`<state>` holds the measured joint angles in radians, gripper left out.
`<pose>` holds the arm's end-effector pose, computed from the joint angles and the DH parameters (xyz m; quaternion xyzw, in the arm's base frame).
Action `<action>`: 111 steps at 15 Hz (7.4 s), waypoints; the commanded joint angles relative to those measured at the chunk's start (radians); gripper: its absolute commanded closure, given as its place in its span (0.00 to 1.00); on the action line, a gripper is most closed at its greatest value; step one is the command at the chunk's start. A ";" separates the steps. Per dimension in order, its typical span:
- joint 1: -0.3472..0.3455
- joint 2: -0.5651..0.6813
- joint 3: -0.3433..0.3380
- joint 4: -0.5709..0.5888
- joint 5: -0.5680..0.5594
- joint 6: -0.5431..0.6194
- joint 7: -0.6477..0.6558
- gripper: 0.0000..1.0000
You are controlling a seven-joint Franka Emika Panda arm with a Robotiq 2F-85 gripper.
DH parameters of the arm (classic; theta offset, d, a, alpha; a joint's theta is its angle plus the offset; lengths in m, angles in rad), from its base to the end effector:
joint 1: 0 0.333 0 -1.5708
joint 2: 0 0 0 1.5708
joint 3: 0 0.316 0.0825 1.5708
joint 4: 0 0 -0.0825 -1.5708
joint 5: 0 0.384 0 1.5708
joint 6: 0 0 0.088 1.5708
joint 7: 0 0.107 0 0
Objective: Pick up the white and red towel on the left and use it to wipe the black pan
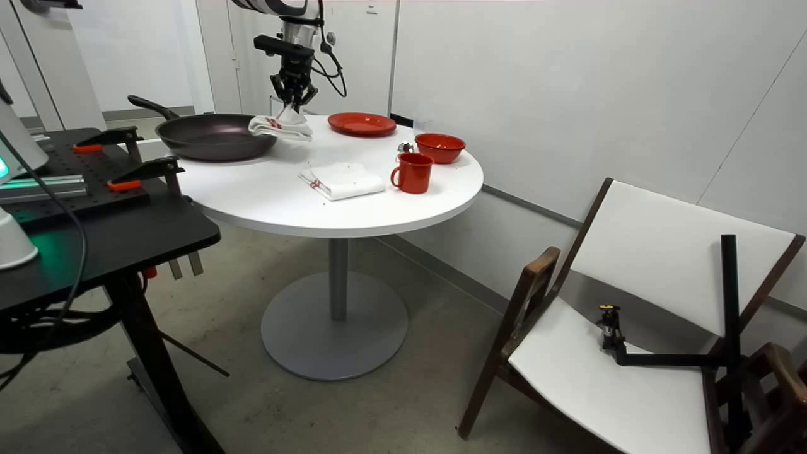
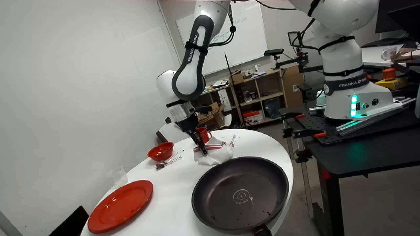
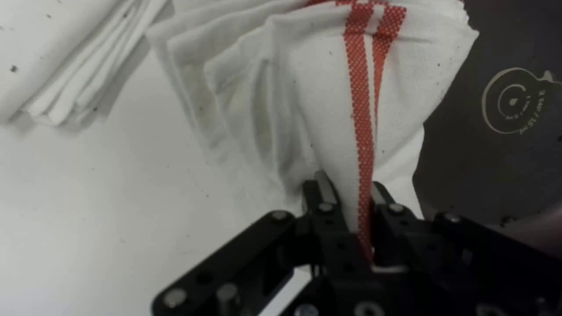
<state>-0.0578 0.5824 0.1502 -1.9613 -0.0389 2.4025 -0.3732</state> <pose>0.5977 0.0542 0.1659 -0.9691 -0.2357 0.0621 0.0389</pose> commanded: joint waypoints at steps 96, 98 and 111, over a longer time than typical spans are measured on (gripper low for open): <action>0.296 0.105 0.071 -0.387 -0.048 0.445 0.214 0.95; 0.300 0.094 0.067 -0.418 -0.045 0.469 0.235 0.95; 0.530 0.062 -0.201 -0.501 -0.085 0.593 0.501 0.95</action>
<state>0.3827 0.5725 0.0838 -2.4427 -0.0757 2.9471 0.0331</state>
